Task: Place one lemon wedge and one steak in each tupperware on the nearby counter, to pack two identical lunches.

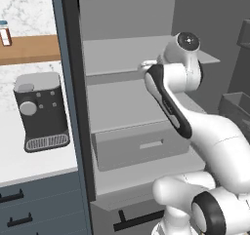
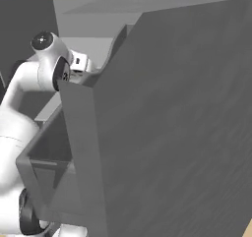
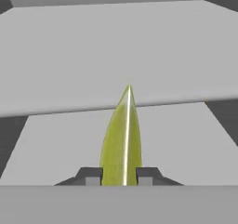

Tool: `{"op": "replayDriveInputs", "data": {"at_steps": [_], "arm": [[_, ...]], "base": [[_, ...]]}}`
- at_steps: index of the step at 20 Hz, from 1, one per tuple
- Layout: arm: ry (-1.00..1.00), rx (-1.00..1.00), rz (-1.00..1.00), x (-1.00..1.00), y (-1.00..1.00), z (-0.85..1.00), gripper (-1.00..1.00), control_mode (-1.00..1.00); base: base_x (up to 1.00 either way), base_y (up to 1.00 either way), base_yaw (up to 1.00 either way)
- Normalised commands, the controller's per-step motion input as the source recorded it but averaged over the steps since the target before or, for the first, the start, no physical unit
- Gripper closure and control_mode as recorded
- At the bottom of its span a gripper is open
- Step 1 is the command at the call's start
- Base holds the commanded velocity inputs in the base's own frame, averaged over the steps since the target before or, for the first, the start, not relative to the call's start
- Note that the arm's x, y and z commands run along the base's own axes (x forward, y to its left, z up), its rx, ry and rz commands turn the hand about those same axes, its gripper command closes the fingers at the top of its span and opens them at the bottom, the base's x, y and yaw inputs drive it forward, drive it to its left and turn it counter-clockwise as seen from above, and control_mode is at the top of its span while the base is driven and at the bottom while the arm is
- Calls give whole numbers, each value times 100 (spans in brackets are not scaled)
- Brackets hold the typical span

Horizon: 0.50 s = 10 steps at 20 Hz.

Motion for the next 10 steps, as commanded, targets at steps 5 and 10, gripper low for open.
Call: {"op": "replayDriveInputs", "data": {"at_steps": [5, 10], "arm": [[0, 5, 0, -100, -14, 0, 100, -100], [0, 0, 0, -100, 0, -1, 100, -100]], "base": [[0, 0, 0], [0, 0, 0]]}}
